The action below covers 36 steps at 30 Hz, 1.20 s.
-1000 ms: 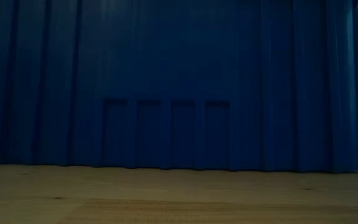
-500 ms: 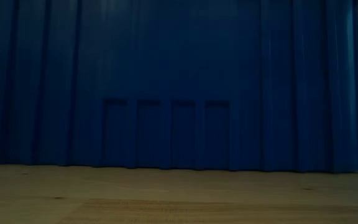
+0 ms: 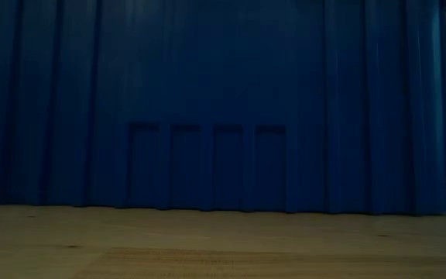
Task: Pick and place slides into bin
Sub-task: Put the black slipper into the blue bin
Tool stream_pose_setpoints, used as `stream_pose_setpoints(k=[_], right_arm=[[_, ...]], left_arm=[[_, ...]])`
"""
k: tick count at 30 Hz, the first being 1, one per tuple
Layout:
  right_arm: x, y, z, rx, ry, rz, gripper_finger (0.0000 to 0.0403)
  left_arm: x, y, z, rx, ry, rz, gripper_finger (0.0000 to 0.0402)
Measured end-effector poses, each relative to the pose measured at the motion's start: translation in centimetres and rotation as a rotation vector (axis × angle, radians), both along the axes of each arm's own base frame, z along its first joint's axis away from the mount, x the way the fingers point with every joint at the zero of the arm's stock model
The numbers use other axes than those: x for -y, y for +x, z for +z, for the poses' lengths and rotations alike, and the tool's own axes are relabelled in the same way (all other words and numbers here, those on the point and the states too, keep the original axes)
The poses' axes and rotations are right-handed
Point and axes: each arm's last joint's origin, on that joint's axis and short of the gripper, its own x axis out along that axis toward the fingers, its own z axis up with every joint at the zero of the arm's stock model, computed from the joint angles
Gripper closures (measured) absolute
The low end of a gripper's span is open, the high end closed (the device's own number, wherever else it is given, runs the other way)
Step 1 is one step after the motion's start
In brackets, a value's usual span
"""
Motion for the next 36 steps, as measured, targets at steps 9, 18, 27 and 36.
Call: stream_pose_setpoints(k=[9, 18, 27, 36], right_arm=[[0.4, -0.3, -1.4, -0.03, -0.128, 0.003, 0.0176], [0.2, 0.4, -2.4, -0.105, -0.153, 0.002, 0.0179], [0.3, 0.7, -2.9, -0.116, -0.209, -0.071, 0.0303], [0.2, 0.9, -1.3, -0.126, -0.208, -0.129, 0.0383]], left_arm=[[0.0, 0.0, 0.0, 0.0, 0.0, 0.0, 0.02], [0.0, 0.0, 0.0, 0.0, 0.0, 0.0, 0.02], [0.0, 0.0, 0.0, 0.002, 0.0, 0.0, 0.02], [0.0, 0.0, 0.0, 0.004, -0.001, 0.0, 0.02]])
